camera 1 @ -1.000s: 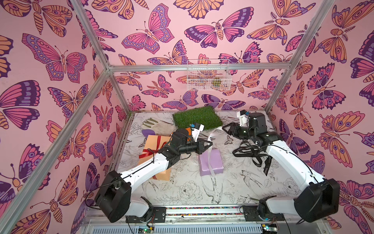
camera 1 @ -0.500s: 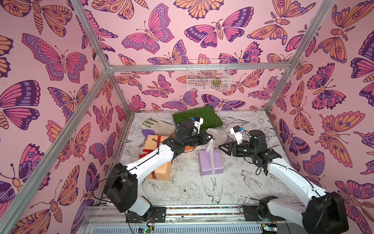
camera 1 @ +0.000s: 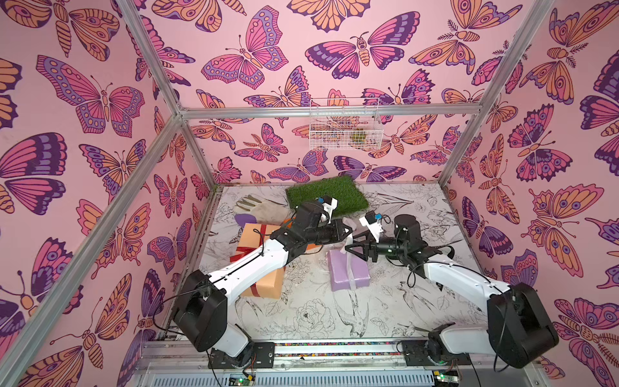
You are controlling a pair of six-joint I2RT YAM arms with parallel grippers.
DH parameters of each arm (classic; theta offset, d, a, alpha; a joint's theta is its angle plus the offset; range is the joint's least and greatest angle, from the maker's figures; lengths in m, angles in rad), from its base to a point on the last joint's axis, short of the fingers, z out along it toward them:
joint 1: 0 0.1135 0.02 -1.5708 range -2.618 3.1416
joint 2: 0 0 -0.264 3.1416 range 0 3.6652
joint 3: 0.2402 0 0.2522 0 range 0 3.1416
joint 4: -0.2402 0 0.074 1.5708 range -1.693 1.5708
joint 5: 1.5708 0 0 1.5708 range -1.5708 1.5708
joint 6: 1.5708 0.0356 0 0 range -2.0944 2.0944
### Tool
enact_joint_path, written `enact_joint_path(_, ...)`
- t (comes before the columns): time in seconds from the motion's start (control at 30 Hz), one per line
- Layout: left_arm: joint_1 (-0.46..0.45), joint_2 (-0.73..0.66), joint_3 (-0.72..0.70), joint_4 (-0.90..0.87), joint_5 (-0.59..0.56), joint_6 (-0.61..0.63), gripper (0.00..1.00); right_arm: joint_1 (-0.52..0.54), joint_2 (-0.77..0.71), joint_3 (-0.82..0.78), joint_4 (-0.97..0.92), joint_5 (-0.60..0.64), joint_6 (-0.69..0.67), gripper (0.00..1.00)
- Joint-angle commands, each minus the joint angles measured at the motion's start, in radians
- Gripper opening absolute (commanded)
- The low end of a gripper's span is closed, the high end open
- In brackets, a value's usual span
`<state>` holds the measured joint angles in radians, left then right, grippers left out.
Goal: Untie the ribbon bows on the gift boxes
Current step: Pull the ribbon from the gift box.
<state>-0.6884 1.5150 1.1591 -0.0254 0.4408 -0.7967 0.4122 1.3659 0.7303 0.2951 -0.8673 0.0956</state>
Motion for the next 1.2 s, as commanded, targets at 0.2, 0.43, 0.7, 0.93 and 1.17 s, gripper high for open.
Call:
enact_joint_path(0.2,-0.001,-0.022,0.048,-0.012,0.031,0.004,0.0,0.014,0.112,0.036,0.114,-0.002,-0.032,0.48)
enact_joint_path(0.43,0.004,-0.033,0.052,-0.012,0.018,0.009,0.0,0.031,0.172,0.04,0.149,-0.002,-0.01,0.32)
enact_joint_path(0.7,0.018,-0.032,0.028,-0.012,-0.023,0.028,0.0,0.031,0.154,0.032,0.099,0.04,0.013,0.0)
enact_joint_path(0.93,0.106,-0.017,0.023,-0.227,-0.15,0.091,1.0,0.031,0.126,0.064,-0.072,0.12,0.143,0.0)
enact_joint_path(1.17,0.119,-0.21,-0.168,-0.218,-0.216,0.134,1.0,0.035,0.118,0.121,-0.243,0.197,0.297,0.0)
